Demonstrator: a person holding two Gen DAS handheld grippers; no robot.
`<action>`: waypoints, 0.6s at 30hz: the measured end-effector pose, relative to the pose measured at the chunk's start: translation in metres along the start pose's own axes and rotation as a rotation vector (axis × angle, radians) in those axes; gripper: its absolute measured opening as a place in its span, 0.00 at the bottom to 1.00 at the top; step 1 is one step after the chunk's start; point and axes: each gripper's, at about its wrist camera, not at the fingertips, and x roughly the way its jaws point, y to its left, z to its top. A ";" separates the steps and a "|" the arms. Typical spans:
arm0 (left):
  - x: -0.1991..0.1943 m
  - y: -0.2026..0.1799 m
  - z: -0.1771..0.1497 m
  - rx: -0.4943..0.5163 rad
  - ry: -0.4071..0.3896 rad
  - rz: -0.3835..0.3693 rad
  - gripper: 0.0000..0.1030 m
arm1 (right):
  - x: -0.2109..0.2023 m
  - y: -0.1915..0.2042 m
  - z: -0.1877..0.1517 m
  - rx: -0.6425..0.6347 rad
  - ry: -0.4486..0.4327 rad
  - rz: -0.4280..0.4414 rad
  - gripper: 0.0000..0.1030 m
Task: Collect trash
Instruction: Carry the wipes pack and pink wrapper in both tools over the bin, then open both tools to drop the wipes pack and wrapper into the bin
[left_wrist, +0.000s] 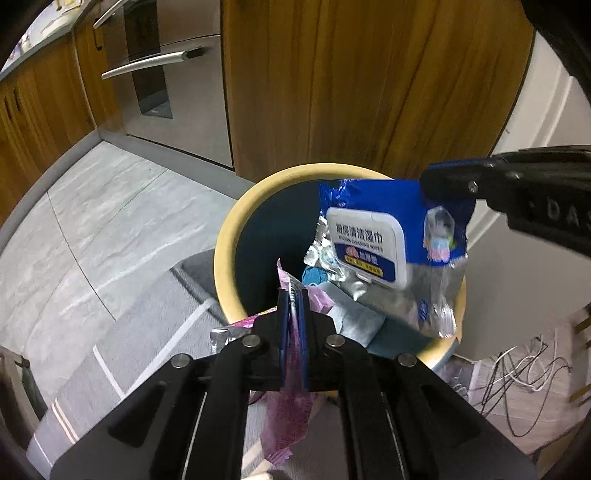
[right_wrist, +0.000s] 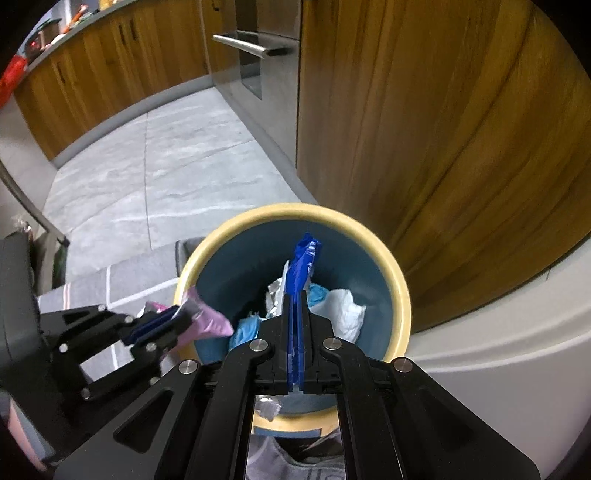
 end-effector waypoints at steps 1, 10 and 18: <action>0.002 -0.001 0.001 0.008 0.003 0.005 0.04 | 0.001 0.000 0.000 0.004 0.007 0.001 0.03; 0.008 0.006 0.008 -0.014 0.001 0.021 0.32 | 0.008 -0.004 -0.001 0.021 0.033 -0.002 0.03; -0.003 0.015 0.008 -0.043 -0.028 0.043 0.54 | 0.010 -0.005 -0.001 0.027 0.038 0.002 0.03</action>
